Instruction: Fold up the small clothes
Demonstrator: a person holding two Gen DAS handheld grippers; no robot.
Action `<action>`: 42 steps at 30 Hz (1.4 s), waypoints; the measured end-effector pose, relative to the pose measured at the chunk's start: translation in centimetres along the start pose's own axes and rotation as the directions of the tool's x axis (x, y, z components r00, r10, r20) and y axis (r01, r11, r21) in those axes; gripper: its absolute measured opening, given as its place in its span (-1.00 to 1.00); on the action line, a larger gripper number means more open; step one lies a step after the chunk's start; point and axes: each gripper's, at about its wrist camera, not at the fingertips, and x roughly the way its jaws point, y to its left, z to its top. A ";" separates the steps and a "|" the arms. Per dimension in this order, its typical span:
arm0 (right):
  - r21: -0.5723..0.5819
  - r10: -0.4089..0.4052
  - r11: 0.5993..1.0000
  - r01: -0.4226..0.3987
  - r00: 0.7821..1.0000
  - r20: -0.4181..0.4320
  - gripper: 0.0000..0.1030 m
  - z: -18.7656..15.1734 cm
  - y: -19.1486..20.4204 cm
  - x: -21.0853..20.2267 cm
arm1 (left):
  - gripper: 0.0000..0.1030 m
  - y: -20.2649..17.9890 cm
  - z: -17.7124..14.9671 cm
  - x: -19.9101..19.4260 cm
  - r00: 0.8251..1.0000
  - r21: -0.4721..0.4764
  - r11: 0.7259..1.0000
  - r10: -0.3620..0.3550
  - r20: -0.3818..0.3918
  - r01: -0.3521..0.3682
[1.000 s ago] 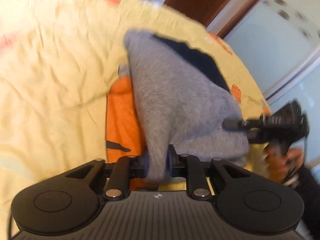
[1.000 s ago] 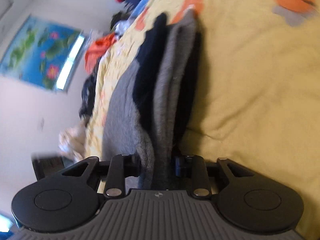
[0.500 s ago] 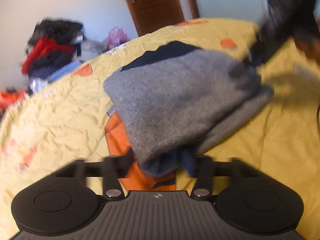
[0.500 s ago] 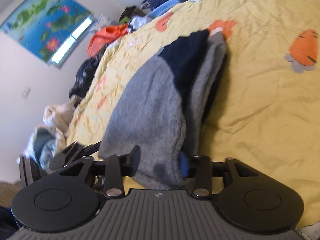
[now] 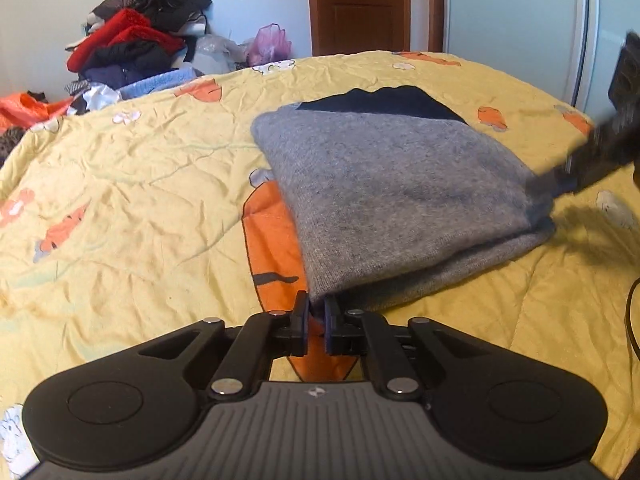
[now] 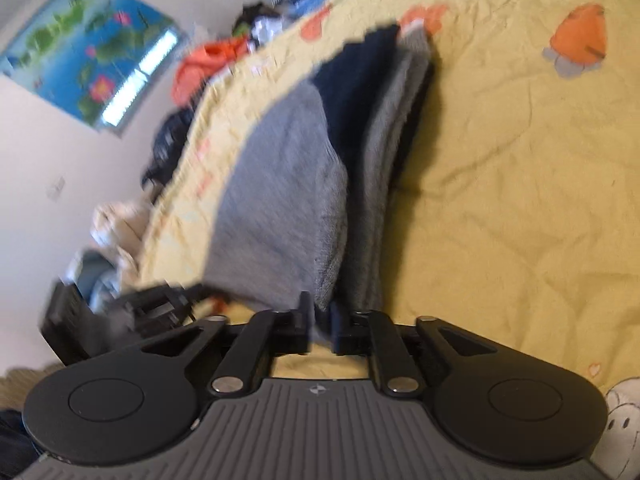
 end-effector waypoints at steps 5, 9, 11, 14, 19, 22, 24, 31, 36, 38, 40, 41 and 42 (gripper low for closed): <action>0.009 -0.048 0.999 0.047 0.989 0.137 0.15 1.3 1.3 -2.0 | -0.64 -0.3 0.7 -1.6 0.984 -0.020 0.984 -0.176 -0.036 0.175; -0.135 -0.121 0.977 0.164 0.953 0.278 0.53 2.2 5.0 -1.5 | -0.29 -0.9 2.4 -3.5 0.960 -0.003 0.966 -0.256 0.116 0.259; -0.194 -0.141 0.958 0.210 0.938 0.318 0.83 3.7 6.1 0.1 | 0.44 -1.6 3.6 -3.1 0.955 0.034 0.971 -0.238 0.177 0.236; -0.172 -0.157 0.961 0.216 0.941 0.300 0.82 7.7 5.7 3.6 | 0.59 -2.9 4.5 -0.7 0.959 0.072 0.987 -0.155 0.239 0.142; -0.201 -0.240 0.939 0.280 0.950 0.199 0.69 11.2 4.7 9.2 | 0.56 -3.7 3.8 4.9 0.989 0.031 0.993 -0.115 0.088 0.113; -0.325 -0.296 0.878 0.352 0.932 0.209 0.69 9.8 3.6 10.9 | 0.56 -4.7 2.8 4.6 0.991 0.069 0.993 -0.099 0.091 0.093; -0.366 -0.310 0.856 0.366 0.929 0.203 0.69 9.2 3.9 10.7 | 0.56 -4.2 2.5 4.4 0.989 0.042 0.992 -0.119 0.089 0.116; -0.326 -0.323 0.853 0.407 0.903 0.283 0.68 12.3 6.6 9.0 | 0.56 -4.4 2.0 4.3 0.988 0.040 0.993 -0.115 0.099 0.112; -0.366 -0.414 0.793 0.487 0.871 0.263 0.72 14.2 6.3 12.2 | 0.57 -4.3 2.2 4.4 0.988 0.037 0.993 -0.118 0.098 0.115; -0.374 -0.496 0.758 0.535 0.844 0.204 0.81 14.0 4.2 14.1 | 0.57 -4.2 2.2 4.4 0.988 0.033 0.993 -0.117 0.102 0.114; -0.368 -0.486 0.753 0.545 0.838 0.247 0.99 13.0 2.1 13.9 | 0.57 -4.2 2.1 4.5 0.988 0.030 0.993 -0.116 0.103 0.114; -0.342 -0.455 0.783 0.520 0.853 0.256 0.99 12.9 1.4 13.2 | 0.57 -4.1 2.1 4.5 0.988 0.029 0.993 -0.116 0.104 0.114; -0.326 -0.475 0.778 0.536 0.843 0.252 1.00 13.0 1.3 12.8 | 0.57 -4.1 2.1 4.5 0.988 0.030 0.993 -0.116 0.105 0.114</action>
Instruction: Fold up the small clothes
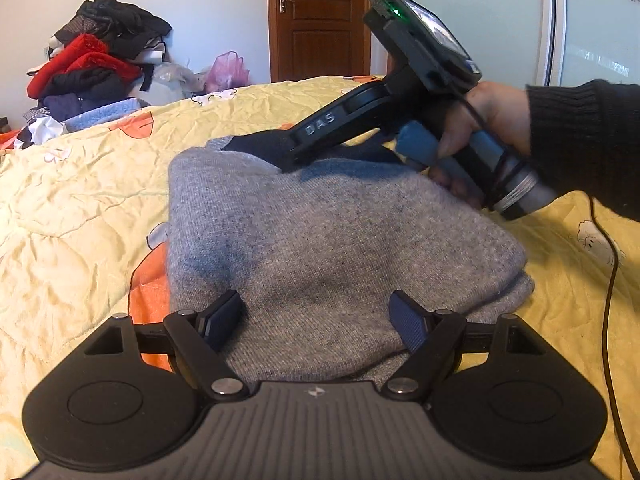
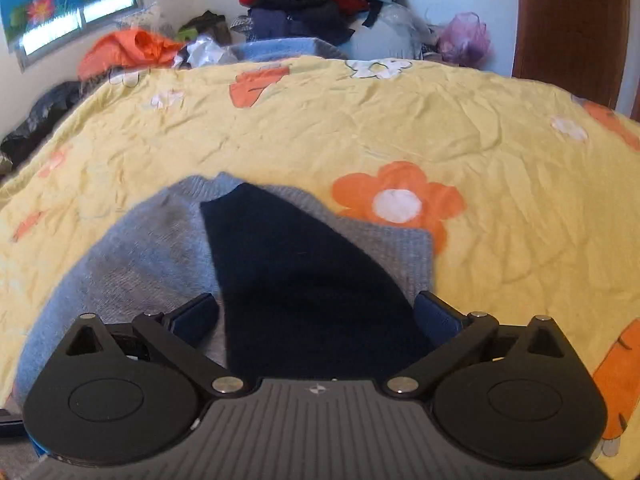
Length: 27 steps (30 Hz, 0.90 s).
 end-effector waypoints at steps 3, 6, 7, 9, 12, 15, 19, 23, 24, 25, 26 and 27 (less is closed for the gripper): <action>0.070 0.002 0.998 0.000 1.000 -0.029 0.82 -0.2 -0.5 -1.1 | 0.58 0.0 -0.2 0.0 1.000 0.005 1.000 0.002 0.005 -0.002; 0.062 -0.021 0.998 0.017 0.997 0.069 0.79 -1.2 0.1 -4.3 | 0.58 0.0 0.2 -0.9 1.000 -0.016 1.000 0.017 -0.011 -0.017; 0.071 -0.003 0.997 -0.004 0.995 0.096 0.82 -1.6 0.1 -5.5 | 0.58 0.2 0.2 -1.6 1.000 -0.038 0.999 0.025 -0.001 -0.025; 0.121 0.055 0.990 -0.068 0.992 0.112 0.82 -2.3 -0.8 -7.2 | 0.58 0.5 -0.2 -3.1 0.998 -0.058 0.997 0.057 0.031 -0.055; 0.232 0.097 0.965 -0.118 0.990 0.099 0.82 -2.8 -2.9 -8.0 | 0.59 0.5 -1.4 -4.2 0.988 -0.003 0.989 0.148 0.041 -0.148; 0.297 0.134 0.943 -0.152 0.988 0.079 0.81 -2.4 -4.1 -7.3 | 0.59 1.6 -2.2 -4.3 0.990 -0.056 0.988 0.142 -0.007 -0.142; 0.315 0.098 0.944 -0.095 0.995 0.008 0.83 -1.3 -4.2 -4.1 | 0.59 6.4 -1.9 -4.5 0.998 -0.444 0.895 -0.057 -0.009 0.047; 0.257 0.078 0.963 -0.076 0.997 0.002 0.72 -1.0 -2.4 -2.2 | 0.10 9.3 -2.0 -3.1 0.987 -0.629 0.768 -0.161 -0.010 0.119; 0.215 0.063 0.975 -0.063 0.998 0.007 0.17 -0.9 -1.8 -2.0 | -0.63 9.3 -1.9 -2.7 0.986 -0.618 0.779 -0.160 -0.042 0.100; 0.162 0.045 0.986 -0.045 0.999 0.001 -0.33 -0.7 -1.3 -1.8 | -0.66 9.4 -1.9 -2.4 0.984 -0.615 0.784 -0.164 -0.068 0.088; 0.148 0.065 0.987 -0.063 0.998 -0.005 -0.35 -0.4 -1.4 -1.7 | -0.66 9.8 -2.1 -2.5 0.983 -0.620 0.778 -0.174 -0.059 0.100; 0.162 0.077 0.984 -0.074 0.997 -0.008 -0.36 -0.1 -2.0 -1.6 | -0.65 9.9 -2.2 -2.6 0.982 -0.622 0.776 -0.180 -0.060 0.105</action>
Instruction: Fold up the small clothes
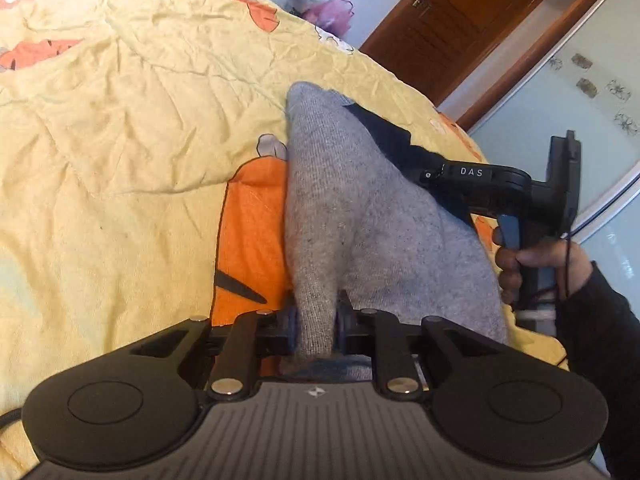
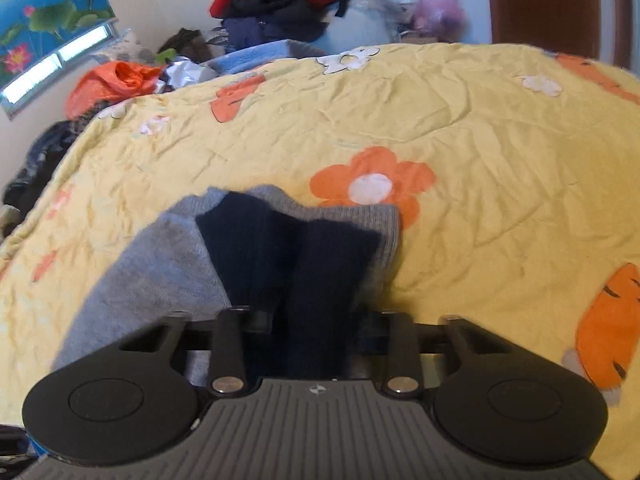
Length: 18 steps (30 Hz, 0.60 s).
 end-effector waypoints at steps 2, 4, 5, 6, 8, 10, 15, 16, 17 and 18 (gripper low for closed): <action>0.037 0.022 0.999 -0.023 1.000 0.009 -0.30 0.4 -1.2 -0.2 | -0.62 0.2 -0.2 -0.4 1.000 -0.003 1.000 -0.008 -0.008 0.008; 0.114 0.040 0.993 -0.041 0.999 0.009 0.33 -0.1 -1.9 -1.3 | -0.46 1.2 0.1 -1.0 0.999 -0.040 0.999 -0.036 -0.013 0.035; 0.163 0.077 0.984 -0.074 0.997 -0.011 0.51 -0.7 -2.3 -2.1 | -0.30 1.5 0.1 -1.1 0.998 -0.069 0.996 -0.062 -0.023 0.061; 0.207 0.153 0.968 -0.144 0.988 -0.029 0.79 -1.6 -2.7 -3.0 | -0.05 2.0 0.1 -1.3 0.995 -0.099 0.991 -0.094 -0.029 0.091; 0.291 0.302 0.915 -0.279 0.953 -0.033 0.87 -3.9 -3.7 -5.1 | 0.37 2.8 0.0 -1.5 0.986 -0.162 0.974 -0.167 -0.024 0.161; 0.366 0.428 0.852 -0.375 0.901 -0.074 0.73 -6.5 -4.5 -6.5 | 0.56 3.3 0.1 -1.3 0.975 -0.213 0.954 -0.220 -0.025 0.210; 0.472 0.565 0.756 -0.453 0.817 -0.120 0.46 -11.4 -4.7 -8.3 | 0.56 3.8 1.3 0.5 0.952 -0.280 0.920 -0.302 -0.057 0.275; 0.478 0.570 0.750 -0.456 0.813 -0.120 0.35 -11.7 -4.6 -8.3 | 0.52 3.5 1.6 0.9 0.950 -0.270 0.922 -0.305 -0.068 0.277; 0.478 0.572 0.750 -0.457 0.812 -0.121 0.28 -11.8 -4.4 -8.2 | 0.19 3.1 1.9 1.4 0.954 -0.255 0.932 -0.287 -0.082 0.258; 0.484 0.567 0.751 -0.449 0.814 -0.124 -0.03 -11.8 -4.3 -8.0 | -0.39 2.6 2.0 1.8 0.960 -0.233 0.946 -0.256 -0.115 0.225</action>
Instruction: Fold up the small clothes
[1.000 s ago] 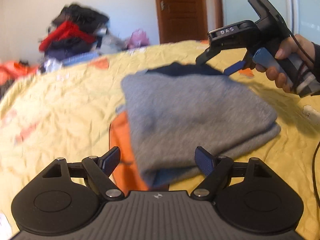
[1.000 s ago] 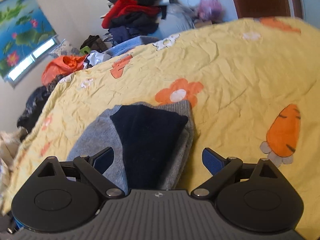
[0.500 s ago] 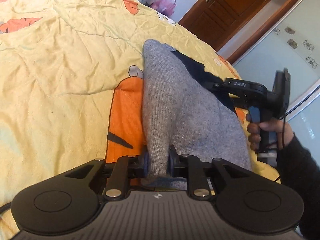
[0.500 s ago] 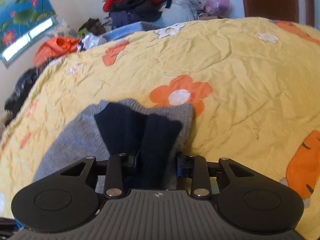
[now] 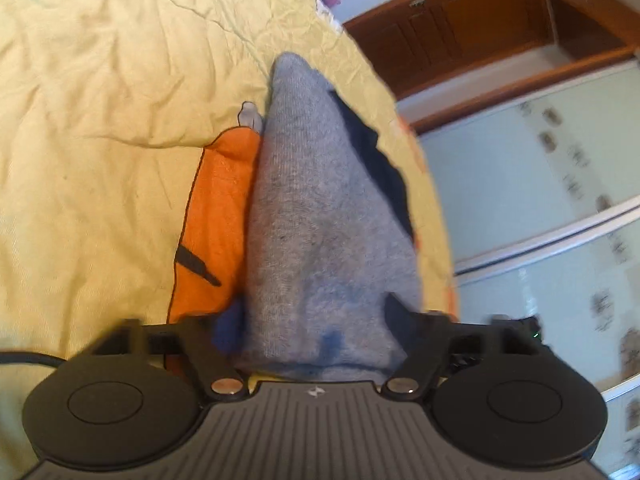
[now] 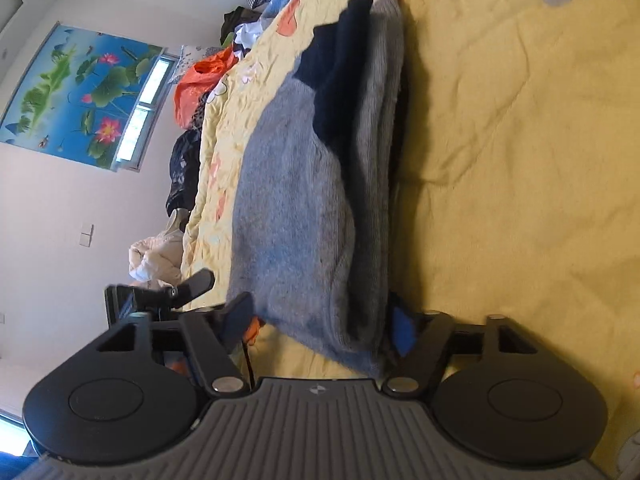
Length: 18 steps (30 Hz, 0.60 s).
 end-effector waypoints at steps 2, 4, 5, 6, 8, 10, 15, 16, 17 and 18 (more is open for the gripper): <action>0.009 -0.064 0.998 0.064 0.998 -0.023 -0.69 0.3 -0.3 0.9 | -0.67 -0.6 0.2 1.0 0.997 0.041 0.997 0.069 -0.037 -0.068; -0.029 -0.075 0.997 0.074 0.997 -0.031 -0.69 0.6 0.0 1.2 | -0.72 -1.5 -0.1 0.6 0.995 0.081 0.993 0.090 -0.031 -0.087; -0.049 -0.096 0.994 0.094 0.995 -0.032 -0.68 0.6 0.4 1.0 | -0.74 -2.2 -0.4 0.2 0.996 0.105 0.990 0.092 -0.022 -0.089; -0.092 -0.119 0.989 0.116 0.992 -0.030 -0.68 0.6 1.1 0.7 | -0.74 -2.7 -0.7 -0.2 0.996 0.125 0.988 0.089 -0.015 -0.086; -0.182 -0.149 0.973 0.143 0.989 -0.023 -0.68 0.1 2.7 -0.3 | -0.74 -3.2 -1.5 -0.4 0.995 0.174 0.980 0.101 -0.015 -0.097; -0.248 -0.200 0.949 0.192 0.980 -0.009 -0.68 -0.4 3.5 -0.9 | -0.74 -3.0 -2.0 0.5 0.988 0.198 0.970 0.150 -0.031 -0.141; -0.240 -0.246 0.937 0.254 0.967 0.063 -0.49 -0.9 2.9 -0.9 | -0.51 -3.6 -3.0 -0.5 0.984 0.222 0.959 0.175 0.034 -0.178; -0.231 -0.251 0.936 0.265 0.964 0.088 -0.33 -1.2 3.2 -1.2 | -0.45 -4.3 -3.5 -1.2 0.974 0.251 0.941 0.214 0.073 -0.226; -0.227 -0.266 0.929 0.292 0.954 0.135 -0.25 -1.7 3.7 -1.8 | -0.34 -5.1 -4.2 -2.2 0.957 0.298 0.910 0.259 0.130 -0.287; -0.230 -0.289 0.914 0.333 0.935 0.206 -0.14 -2.5 4.2 -2.5 | -0.11 -6.2 -5.0 -2.9 0.933 0.349 0.868 0.301 0.198 -0.354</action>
